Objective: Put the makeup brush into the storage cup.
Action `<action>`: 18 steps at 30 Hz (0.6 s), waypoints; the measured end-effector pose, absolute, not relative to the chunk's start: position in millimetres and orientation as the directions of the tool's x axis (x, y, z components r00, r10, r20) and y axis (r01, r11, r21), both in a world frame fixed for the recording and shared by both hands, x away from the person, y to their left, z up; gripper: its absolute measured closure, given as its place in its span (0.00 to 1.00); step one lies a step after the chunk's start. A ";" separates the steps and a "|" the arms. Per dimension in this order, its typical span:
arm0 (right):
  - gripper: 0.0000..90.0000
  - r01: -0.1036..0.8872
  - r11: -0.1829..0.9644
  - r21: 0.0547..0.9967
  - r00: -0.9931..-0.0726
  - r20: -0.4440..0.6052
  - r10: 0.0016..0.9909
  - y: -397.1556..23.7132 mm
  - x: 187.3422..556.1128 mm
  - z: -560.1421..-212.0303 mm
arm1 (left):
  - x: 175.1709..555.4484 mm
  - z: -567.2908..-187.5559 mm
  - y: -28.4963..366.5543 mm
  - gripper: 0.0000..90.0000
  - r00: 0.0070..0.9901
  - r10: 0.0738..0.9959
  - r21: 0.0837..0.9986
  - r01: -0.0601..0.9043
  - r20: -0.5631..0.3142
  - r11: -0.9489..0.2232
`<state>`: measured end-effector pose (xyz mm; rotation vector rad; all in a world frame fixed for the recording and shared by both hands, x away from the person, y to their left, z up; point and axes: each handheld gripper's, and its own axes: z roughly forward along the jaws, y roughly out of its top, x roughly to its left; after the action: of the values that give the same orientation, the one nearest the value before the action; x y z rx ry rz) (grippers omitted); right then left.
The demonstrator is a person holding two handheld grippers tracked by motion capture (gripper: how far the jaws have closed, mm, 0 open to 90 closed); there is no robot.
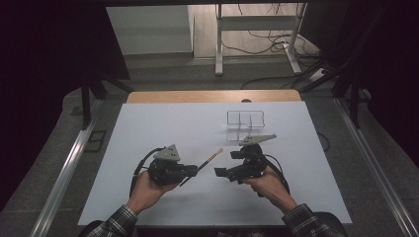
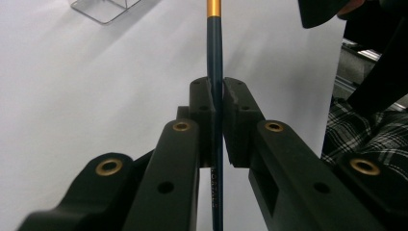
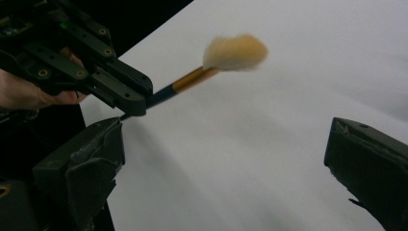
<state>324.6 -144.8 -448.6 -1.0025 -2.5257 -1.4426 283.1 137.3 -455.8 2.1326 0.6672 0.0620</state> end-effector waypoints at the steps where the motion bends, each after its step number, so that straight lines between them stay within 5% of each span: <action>1: 0.01 0.569 0.343 0.748 -0.784 0.368 0.499 -141.8 325.7 -448.9 | 282.9 -455.8 136.8 0.93 0.855 0.481 0.765 0.438 -0.192 -0.472; 7: 0.03 0.597 0.332 0.730 -0.769 0.402 0.497 -131.6 328.3 -449.8 | 281.2 -455.2 132.3 0.93 0.865 0.465 0.771 0.423 -0.188 -0.476; 14: 0.17 0.610 0.332 0.720 -0.768 0.435 0.469 -123.5 330.0 -449.1 | 280.0 -455.1 129.6 0.93 0.870 0.456 0.772 0.417 -0.187 -0.479; 15: 0.31 0.611 0.336 0.717 -0.772 0.446 0.453 -122.4 329.7 -448.7 | 279.7 -455.0 129.6 0.93 0.871 0.455 0.773 0.416 -0.187 -0.479; 16: 0.31 0.611 0.336 0.717 -0.772 0.446 0.453 -122.4 329.7 -448.7 | 279.7 -455.0 129.6 0.93 0.871 0.455 0.773 0.416 -0.187 -0.479; 18: 0.47 0.613 0.338 0.714 -0.777 0.467 0.422 -121.0 328.8 -447.8 | 279.4 -454.8 129.4 0.93 0.872 0.454 0.772 0.414 -0.184 -0.482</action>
<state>328.8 -121.0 -447.8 -0.9425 -2.4012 -1.4158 279.4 129.4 -454.8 2.1349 0.6263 0.0564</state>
